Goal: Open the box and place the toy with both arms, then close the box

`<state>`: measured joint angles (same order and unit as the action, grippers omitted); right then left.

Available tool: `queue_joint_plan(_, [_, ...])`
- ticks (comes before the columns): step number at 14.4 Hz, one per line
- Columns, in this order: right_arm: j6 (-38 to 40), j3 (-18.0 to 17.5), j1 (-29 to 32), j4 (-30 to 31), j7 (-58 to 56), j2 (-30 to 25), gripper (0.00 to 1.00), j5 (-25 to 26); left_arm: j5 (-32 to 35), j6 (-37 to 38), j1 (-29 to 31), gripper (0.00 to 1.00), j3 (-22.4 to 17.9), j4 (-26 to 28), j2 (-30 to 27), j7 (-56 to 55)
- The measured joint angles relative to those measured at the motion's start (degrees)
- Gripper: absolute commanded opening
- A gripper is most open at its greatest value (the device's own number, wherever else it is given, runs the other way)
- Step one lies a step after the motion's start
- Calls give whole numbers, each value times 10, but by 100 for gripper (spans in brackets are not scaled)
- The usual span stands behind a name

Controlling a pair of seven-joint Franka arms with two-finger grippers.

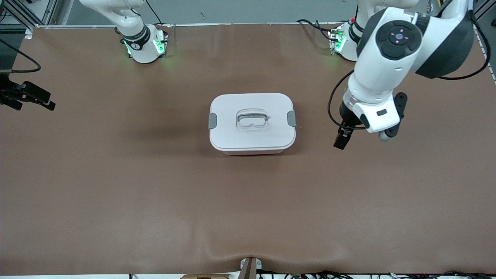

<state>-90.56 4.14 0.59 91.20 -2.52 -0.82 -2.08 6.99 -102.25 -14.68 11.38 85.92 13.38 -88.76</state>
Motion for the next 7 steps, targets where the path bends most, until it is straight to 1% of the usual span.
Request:
queue_joint_plan(2, [0,0,0,0,0,0,100,0,-2,0,33,100,10,-4,-2,50])
queue_joint_plan(5, [0,0,0,0,0,0,100,0,-10,0,96,100,41,-6,-5,135])
queue_joint_plan(7, [0,0,0,0,0,0,100,0,-17,0,112,100,45,-10,-6,174])
